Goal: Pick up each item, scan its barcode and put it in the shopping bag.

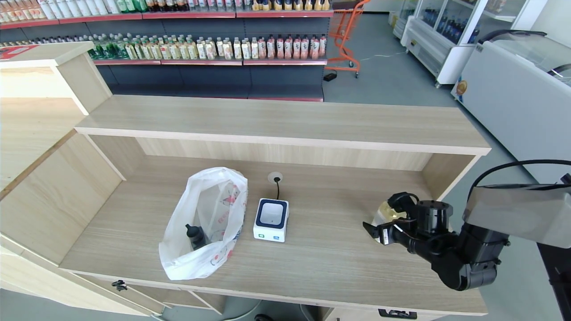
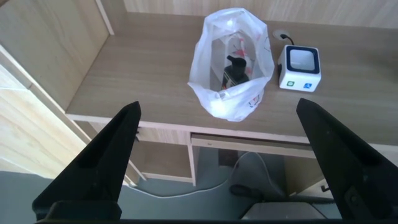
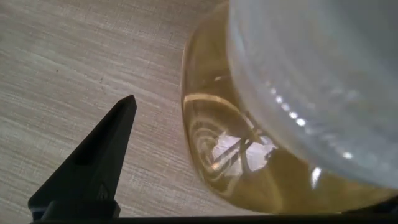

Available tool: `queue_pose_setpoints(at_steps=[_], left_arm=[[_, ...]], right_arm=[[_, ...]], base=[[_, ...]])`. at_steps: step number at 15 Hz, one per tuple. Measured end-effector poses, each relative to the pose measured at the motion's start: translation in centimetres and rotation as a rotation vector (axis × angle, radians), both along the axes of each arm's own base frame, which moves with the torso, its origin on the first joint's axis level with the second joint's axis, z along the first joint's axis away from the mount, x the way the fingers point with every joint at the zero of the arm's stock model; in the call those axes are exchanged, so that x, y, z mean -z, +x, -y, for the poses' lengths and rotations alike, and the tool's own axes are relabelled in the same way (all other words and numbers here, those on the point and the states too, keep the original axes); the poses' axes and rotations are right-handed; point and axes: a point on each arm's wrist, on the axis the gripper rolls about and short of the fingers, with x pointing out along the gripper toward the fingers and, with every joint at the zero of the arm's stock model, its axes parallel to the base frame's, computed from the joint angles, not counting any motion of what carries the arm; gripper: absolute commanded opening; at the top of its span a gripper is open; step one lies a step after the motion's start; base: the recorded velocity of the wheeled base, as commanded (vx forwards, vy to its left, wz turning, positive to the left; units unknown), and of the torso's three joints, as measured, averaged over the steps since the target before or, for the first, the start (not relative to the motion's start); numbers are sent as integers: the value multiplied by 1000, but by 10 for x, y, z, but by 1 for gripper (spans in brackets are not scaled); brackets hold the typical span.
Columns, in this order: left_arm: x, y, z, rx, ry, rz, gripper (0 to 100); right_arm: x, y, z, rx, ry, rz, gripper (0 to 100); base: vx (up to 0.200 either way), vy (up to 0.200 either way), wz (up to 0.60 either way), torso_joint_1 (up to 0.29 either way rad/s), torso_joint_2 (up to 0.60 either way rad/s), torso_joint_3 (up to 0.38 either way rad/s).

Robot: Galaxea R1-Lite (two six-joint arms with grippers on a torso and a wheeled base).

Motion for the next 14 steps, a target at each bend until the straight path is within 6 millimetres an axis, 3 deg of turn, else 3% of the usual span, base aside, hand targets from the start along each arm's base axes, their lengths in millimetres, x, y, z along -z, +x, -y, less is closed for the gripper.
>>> queue_pose_setpoints(at_steps=[2, 3, 8, 14], left_arm=[[0, 0, 0, 0, 0, 0, 100], [0, 0, 0, 0, 0, 0, 100], [0, 0, 0, 0, 0, 0, 100], [0, 0, 0, 0, 0, 0, 100]], right_arm=[[4, 7, -1, -8, -12, 14, 100], [5, 11, -3, -12, -13, 25, 0], [4, 28, -17, 5, -24, 85, 0], [8, 24, -23, -45, -82, 125, 0]], base=[[0, 0, 0, 0, 0, 0], [0, 0, 0, 0, 0, 0], [0, 0, 0, 0, 0, 0], [0, 0, 0, 0, 0, 0]])
